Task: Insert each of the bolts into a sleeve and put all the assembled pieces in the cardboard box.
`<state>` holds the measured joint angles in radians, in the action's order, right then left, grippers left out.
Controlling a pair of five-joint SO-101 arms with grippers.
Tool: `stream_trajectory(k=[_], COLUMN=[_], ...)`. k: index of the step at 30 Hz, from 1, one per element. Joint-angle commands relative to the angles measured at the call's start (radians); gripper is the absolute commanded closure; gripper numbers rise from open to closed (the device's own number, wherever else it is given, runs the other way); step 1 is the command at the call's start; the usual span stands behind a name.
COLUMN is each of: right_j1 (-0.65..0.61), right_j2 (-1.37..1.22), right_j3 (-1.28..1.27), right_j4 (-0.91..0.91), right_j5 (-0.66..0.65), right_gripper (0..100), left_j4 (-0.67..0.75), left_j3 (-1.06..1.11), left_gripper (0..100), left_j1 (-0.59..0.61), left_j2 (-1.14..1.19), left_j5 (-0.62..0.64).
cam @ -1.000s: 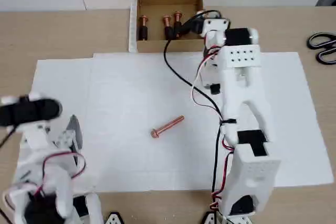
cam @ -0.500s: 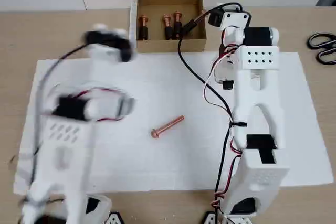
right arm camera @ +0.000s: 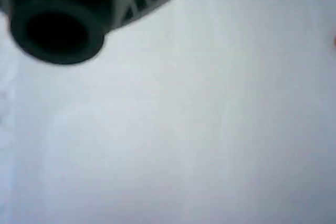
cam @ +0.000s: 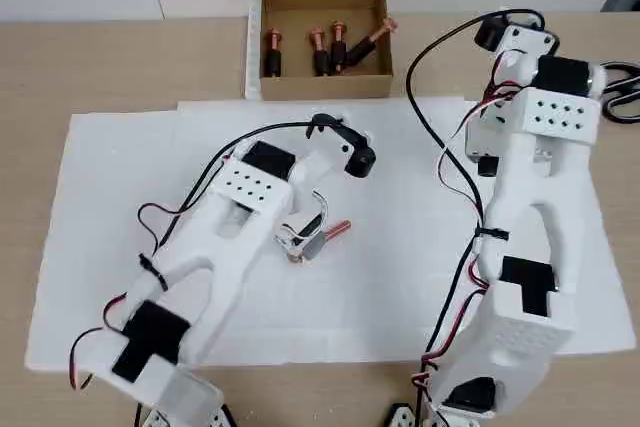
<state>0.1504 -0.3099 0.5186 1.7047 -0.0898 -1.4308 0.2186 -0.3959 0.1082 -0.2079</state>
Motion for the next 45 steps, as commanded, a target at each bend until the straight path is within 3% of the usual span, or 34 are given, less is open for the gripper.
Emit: stream_trajectory(k=[1,12,22,30,38,45], right_j1=[0.007,0.008,0.005,0.007,0.010,0.010], right_j2=[0.081,0.079,0.073,0.071,0.071,0.071], right_j3=[0.057,0.057,0.057,0.057,0.057,0.057], right_j4=[0.012,0.013,0.013,0.013,0.013,0.013], right_j5=[0.003,0.003,0.005,0.005,0.005,0.005], right_gripper=[99.5,99.5,99.5,99.5,99.5,99.5], left_j4=[0.043,0.130,0.133,-0.011,-0.233,-0.244], left_j3=[-0.048,-0.050,-0.053,-0.242,-0.487,-0.542], left_gripper=[81,82,99,99,99,99], left_j1=[-0.006,-0.006,-0.006,-0.006,0.003,0.077], left_j2=[0.028,0.164,0.164,0.163,0.163,0.172], left_j5=[-0.008,0.020,0.011,-0.064,-0.402,-0.865])
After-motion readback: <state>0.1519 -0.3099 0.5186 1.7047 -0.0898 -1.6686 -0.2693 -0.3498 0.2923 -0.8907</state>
